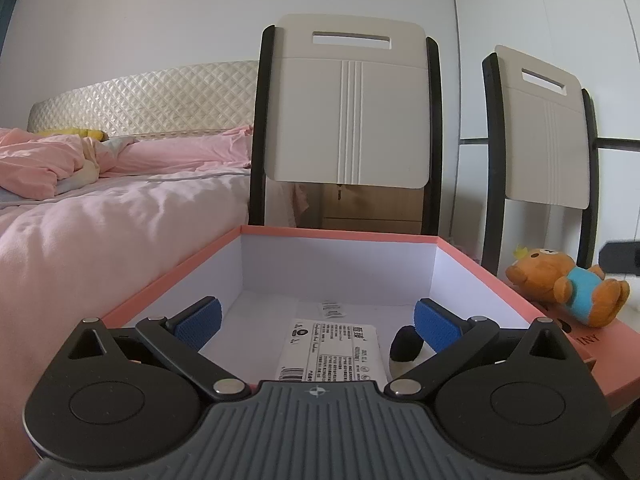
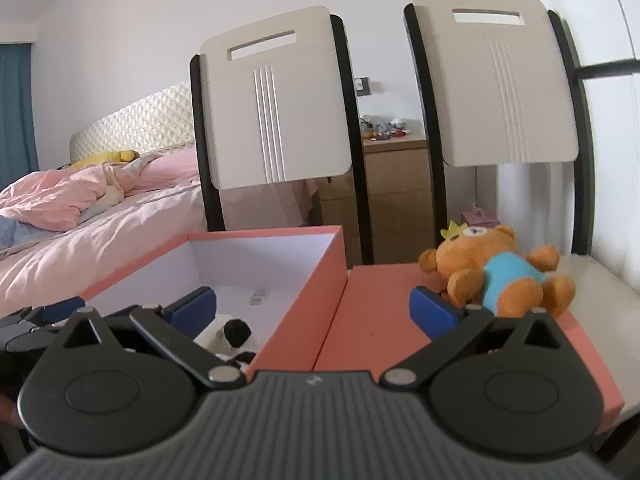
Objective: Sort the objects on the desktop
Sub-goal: 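Move the right gripper to the orange teddy bear and grasp it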
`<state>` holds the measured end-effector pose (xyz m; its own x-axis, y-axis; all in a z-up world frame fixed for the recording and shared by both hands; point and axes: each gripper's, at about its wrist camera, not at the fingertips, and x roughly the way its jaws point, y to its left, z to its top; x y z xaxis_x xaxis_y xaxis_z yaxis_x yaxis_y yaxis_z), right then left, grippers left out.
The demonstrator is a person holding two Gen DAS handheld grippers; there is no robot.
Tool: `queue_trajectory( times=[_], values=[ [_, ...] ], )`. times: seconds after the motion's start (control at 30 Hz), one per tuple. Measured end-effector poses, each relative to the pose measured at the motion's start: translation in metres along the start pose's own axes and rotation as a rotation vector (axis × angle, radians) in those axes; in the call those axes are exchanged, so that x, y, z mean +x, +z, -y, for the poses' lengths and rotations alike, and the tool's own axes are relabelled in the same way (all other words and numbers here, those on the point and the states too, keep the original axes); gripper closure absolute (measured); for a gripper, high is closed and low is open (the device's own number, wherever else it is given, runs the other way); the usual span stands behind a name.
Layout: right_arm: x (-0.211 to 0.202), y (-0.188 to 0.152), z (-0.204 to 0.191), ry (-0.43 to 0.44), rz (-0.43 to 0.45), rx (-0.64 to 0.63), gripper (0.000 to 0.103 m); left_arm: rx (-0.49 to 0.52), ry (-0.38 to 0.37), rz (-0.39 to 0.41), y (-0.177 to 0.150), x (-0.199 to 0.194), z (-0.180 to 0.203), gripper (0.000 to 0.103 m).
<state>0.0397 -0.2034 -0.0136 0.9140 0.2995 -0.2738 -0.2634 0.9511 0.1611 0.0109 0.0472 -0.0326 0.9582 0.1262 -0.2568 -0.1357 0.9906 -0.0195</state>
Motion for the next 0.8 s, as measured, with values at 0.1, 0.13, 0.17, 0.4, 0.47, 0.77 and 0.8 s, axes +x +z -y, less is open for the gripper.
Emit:
queue_trajectory(
  times=[0.1,0.13,0.17,0.4,0.47,0.77,0.8],
  values=[
    [0.004,0.011,0.009,-0.029,0.013,-0.021,0.000,-0.001,-0.001,-0.001,0.000,0.000,0.000,0.000],
    [0.008,0.015,0.013,-0.038,0.010,-0.025,0.000,-0.002,-0.002,-0.001,0.000,0.000,0.000,0.000],
    [0.012,0.019,0.019,-0.047,0.003,-0.026,0.000,-0.002,-0.002,-0.001,0.001,0.000,0.000,0.000],
    [0.065,0.038,0.078,-0.171,-0.049,-0.015,0.000,-0.003,-0.004,-0.002,0.001,0.001,0.001,0.000],
    [0.083,0.038,0.095,-0.219,-0.072,-0.023,0.000,-0.003,-0.004,-0.005,0.001,0.001,0.001,0.000],
    [0.127,0.009,0.146,-0.308,-0.193,-0.015,0.000,-0.004,-0.001,-0.011,0.000,0.004,0.000,0.000],
    [0.127,0.007,0.149,-0.312,-0.198,-0.016,0.000,-0.002,0.000,-0.011,0.000,0.004,0.000,0.000]
  ],
)
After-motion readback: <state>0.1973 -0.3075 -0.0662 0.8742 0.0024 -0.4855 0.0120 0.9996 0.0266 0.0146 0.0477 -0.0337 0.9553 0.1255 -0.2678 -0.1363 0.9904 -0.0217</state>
